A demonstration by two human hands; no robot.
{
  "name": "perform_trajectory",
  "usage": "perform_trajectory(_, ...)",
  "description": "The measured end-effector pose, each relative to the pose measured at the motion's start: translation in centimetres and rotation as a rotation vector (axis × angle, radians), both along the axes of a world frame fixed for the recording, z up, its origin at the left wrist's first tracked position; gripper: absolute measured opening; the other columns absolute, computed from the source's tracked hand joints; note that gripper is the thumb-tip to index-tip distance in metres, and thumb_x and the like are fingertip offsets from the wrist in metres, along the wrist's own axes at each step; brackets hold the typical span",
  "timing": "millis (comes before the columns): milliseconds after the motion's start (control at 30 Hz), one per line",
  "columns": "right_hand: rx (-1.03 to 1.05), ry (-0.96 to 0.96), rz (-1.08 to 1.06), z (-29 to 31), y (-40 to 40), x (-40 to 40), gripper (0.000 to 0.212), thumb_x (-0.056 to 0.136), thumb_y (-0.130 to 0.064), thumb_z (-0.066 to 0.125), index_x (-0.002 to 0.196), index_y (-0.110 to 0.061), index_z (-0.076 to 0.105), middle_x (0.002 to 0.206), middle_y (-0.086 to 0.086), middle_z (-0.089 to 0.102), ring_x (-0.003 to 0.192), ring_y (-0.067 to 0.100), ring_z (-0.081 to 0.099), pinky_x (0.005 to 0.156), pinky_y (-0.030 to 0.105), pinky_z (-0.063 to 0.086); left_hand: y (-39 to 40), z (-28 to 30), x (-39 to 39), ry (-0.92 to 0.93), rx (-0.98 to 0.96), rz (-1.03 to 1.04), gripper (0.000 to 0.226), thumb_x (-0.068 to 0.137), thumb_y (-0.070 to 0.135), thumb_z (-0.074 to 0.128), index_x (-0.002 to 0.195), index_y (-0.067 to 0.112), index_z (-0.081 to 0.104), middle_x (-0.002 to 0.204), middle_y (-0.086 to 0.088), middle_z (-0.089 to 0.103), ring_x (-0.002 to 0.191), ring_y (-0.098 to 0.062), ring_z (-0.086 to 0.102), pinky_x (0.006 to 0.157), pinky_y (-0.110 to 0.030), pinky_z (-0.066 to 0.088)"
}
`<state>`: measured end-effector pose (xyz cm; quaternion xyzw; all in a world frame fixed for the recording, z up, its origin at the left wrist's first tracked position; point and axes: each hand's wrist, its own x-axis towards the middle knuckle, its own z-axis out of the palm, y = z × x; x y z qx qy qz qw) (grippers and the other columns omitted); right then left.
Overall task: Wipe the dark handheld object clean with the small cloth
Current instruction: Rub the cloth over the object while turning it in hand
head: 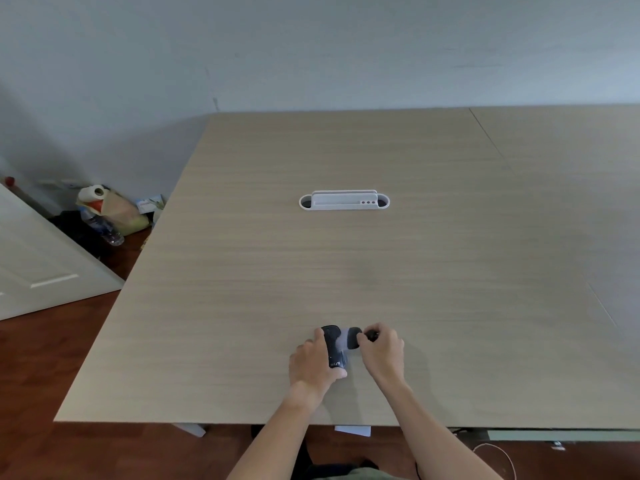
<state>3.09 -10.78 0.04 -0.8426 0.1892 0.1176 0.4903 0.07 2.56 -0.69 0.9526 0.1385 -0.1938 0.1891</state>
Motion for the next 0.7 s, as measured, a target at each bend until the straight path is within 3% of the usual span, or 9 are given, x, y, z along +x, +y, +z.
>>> perform_trajectory(67, -0.022, -0.030, -0.062, -0.2, -0.2, -0.3, 0.007, 0.082, -0.013, 0.061, 0.081, -0.014, 0.067, 0.074, 0.000, 0.067, 0.078, 0.023, 0.062, 0.061, 0.032, 0.046, 0.0, 0.1, 0.1, 0.010, 0.050, -0.033, 0.084, 0.066, 0.048, 0.080, 0.131, 0.014, 0.040, 0.117, -0.004, 0.064, 0.107, -0.027, 0.062, 0.086, -0.037, 0.052)
perform_trajectory(167, 0.107, -0.008, -0.100, -0.1, -0.4, -0.4, 0.005, 0.076, -0.010, 0.063, 0.075, -0.012, 0.068, 0.067, 0.005, 0.068, 0.066, 0.027, 0.063, 0.062, 0.038, 0.054, 0.2, -0.1, 0.1, 0.018, 0.125, -0.095, 0.089, 0.062, 0.048, 0.082, 0.133, 0.016, 0.039, 0.124, -0.005, 0.054, 0.113, -0.026, 0.055, 0.089, -0.037, 0.048)
perform_trajectory(233, 0.132, 0.037, -0.077, -0.1, -0.5, -0.8, 0.005, 0.074, -0.009, 0.065, 0.075, -0.011, 0.069, 0.063, 0.007, 0.068, 0.057, 0.024, 0.063, 0.059, 0.037, 0.056, 0.6, -0.3, 0.1, 0.007, 0.176, -0.172, 0.093, 0.064, 0.038, 0.083, 0.140, 0.021, 0.033, 0.133, -0.006, 0.043, 0.118, -0.028, 0.049, 0.093, -0.038, 0.047)
perform_trajectory(400, 0.006, -0.005, -0.123, -0.7, -0.9, -1.4, 0.005, 0.081, -0.011, 0.063, 0.080, -0.014, 0.066, 0.072, 0.001, 0.067, 0.072, 0.022, 0.062, 0.055, 0.029, 0.044, 1.2, -0.9, 0.1, -0.026, 0.175, -0.384, 0.095, 0.076, 0.009, 0.072, 0.152, 0.035, 0.020, 0.153, -0.009, 0.022, 0.130, -0.033, 0.039, 0.101, -0.043, 0.046)
perform_trajectory(567, 0.114, 0.010, -0.062, -0.3, -0.7, -1.2, 0.003, 0.077, -0.008, 0.065, 0.077, -0.011, 0.066, 0.064, 0.008, 0.066, 0.053, 0.023, 0.061, 0.047, 0.028, 0.049, 1.3, -0.8, 0.4, 0.001, 0.121, -0.362, 0.085, 0.083, 0.006, 0.066, 0.152, 0.035, 0.025, 0.150, -0.005, 0.029, 0.129, -0.030, 0.041, 0.102, -0.041, 0.046)
perform_trajectory(700, 0.018, -0.022, -0.133, -0.7, -0.8, -1.5, 0.005, 0.085, -0.011, 0.065, 0.083, -0.016, 0.065, 0.073, 0.001, 0.067, 0.070, 0.022, 0.064, 0.055, 0.028, 0.046, 0.9, -0.5, 0.8, 0.007, 0.111, -0.300, 0.084, 0.079, 0.009, 0.072, 0.149, 0.031, 0.031, 0.142, -0.009, 0.036, 0.124, -0.031, 0.046, 0.099, -0.040, 0.048)
